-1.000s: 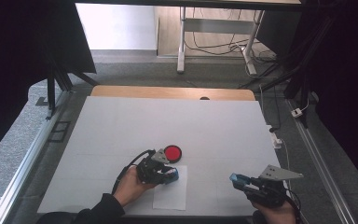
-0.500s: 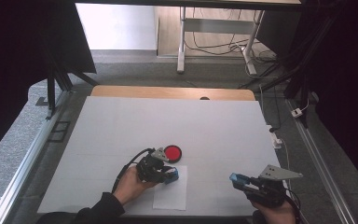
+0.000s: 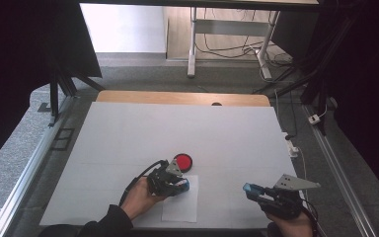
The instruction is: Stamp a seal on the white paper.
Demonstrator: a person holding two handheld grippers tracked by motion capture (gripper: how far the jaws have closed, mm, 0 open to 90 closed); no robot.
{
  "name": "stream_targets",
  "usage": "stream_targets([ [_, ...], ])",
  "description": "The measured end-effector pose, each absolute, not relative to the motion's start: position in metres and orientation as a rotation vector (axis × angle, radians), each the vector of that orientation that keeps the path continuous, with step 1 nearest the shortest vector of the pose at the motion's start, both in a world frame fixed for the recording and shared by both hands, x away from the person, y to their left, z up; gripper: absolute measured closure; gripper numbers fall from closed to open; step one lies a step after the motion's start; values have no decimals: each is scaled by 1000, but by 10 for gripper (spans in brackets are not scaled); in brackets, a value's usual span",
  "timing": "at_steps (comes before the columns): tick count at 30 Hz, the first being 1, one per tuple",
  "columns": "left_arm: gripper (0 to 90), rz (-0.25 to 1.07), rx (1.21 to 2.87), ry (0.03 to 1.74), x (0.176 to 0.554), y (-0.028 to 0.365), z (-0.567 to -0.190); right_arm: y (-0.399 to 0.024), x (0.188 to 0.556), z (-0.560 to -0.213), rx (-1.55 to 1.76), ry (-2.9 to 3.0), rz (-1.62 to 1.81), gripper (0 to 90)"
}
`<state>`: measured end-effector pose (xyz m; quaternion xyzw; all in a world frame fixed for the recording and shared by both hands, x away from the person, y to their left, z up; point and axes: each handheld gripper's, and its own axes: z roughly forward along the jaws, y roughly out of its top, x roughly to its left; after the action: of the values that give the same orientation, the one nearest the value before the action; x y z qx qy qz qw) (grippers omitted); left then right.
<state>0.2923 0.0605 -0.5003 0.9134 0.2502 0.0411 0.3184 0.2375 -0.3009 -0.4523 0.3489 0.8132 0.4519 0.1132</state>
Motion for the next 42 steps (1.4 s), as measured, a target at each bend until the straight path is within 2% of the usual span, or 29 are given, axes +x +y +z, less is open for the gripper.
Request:
stream_targets([
  [12, 702, -74, 2307, 726, 308, 74, -506, -301, 238, -452, 1024, 2386, 1327, 685],
  [25, 701, 107, 2409, 677, 292, 59, -500, -301, 238, -452, 1022, 2387, 1327, 686],
  [32, 699, 101, 2410, 673, 293, 60, -499, -301, 238, -452, 1023, 2387, 1336, 685],
  [42, 695, 23, 2364, 690, 300, 67, -502, -301, 238, -452, 1024, 2389, 1335, 685],
])
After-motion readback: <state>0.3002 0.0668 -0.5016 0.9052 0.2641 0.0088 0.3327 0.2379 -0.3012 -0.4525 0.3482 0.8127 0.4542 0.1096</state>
